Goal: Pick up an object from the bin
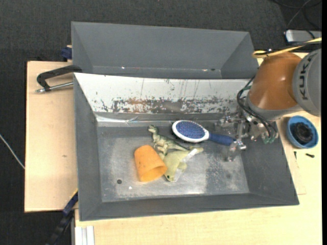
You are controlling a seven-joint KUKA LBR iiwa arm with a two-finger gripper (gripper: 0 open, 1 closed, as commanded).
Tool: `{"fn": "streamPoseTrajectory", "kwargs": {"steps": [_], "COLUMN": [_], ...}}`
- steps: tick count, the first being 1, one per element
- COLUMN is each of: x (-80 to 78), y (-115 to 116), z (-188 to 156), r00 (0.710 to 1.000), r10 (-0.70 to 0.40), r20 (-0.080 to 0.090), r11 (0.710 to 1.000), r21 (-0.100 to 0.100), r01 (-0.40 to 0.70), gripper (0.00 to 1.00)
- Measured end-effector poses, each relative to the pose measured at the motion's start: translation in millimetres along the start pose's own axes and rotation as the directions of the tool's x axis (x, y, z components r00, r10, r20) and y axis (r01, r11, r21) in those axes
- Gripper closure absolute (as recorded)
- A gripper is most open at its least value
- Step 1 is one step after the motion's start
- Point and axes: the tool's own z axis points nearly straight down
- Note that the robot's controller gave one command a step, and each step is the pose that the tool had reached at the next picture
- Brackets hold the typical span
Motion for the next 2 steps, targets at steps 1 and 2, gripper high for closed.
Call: {"fn": "streamPoseTrajectory", "kwargs": {"steps": [1, 2], "x": [-0.6, -8.4], "y": [-0.7, 15.1], "z": [-4.0, -196.3], "r00": [1.0, 0.939], "r10": [0.0, -0.343], "r20": [0.002, 0.008], "r11": [1.0, 0.939], "r21": [0.002, 0.009], "r01": [0.0, 0.343], "gripper": [1.0, 1.0]}}
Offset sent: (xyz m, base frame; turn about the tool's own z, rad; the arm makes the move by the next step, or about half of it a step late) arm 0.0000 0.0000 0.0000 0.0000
